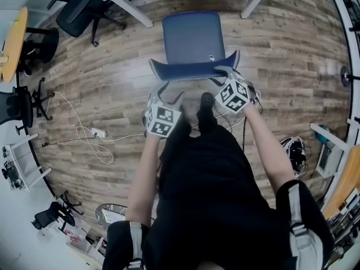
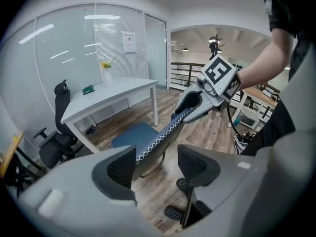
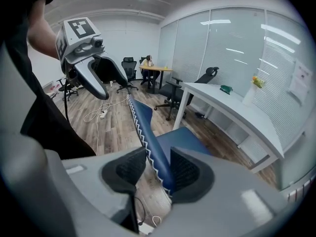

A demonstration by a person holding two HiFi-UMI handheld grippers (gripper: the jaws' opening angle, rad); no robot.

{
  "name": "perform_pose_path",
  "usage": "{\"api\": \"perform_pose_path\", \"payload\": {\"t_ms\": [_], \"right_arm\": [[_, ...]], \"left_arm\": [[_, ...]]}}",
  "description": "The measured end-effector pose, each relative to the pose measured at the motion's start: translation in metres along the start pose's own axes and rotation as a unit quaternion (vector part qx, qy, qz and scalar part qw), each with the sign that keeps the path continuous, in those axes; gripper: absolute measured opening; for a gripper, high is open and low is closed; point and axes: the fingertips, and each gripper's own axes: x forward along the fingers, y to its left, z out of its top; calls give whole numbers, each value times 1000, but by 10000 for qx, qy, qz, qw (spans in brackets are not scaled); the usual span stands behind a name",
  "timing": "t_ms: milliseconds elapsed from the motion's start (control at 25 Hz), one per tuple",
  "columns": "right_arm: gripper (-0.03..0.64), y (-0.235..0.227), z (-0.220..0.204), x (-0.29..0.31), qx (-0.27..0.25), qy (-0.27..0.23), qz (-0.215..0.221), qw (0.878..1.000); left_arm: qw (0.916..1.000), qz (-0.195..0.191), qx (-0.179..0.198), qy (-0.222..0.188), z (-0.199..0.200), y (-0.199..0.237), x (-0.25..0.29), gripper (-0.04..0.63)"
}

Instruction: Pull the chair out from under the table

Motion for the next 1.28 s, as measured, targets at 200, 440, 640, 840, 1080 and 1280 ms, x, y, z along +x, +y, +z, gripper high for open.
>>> {"api": "perform_pose_path", "payload": {"t_ms": [200,440,640,840,1080,1280], "right_arm": [[158,-1,2,2,59,50,-14,10000],[161,2,4,2,246,336,-478,9980],[174,3,5,-4,233,686,-1100,9913],[129,10,21,-23,782,291,-1603,9835],[103,25,50,-54,1386,-196,-2073,9682],[92,40,85,-85,1884,-794,-2339,9505]], "left_arm": [[9994,-57,-170,-293,-3,5,-17,267],[9963,-310,-192,-778,-4,8,-49,267],[9948,-437,-140,-907,-16,24,-69,267],[9918,-533,-185,-1146,-24,44,-82,267],[9873,-698,-165,-1421,-21,62,-97,265],[9805,-768,-133,-1806,-5,79,-121,235]]}}
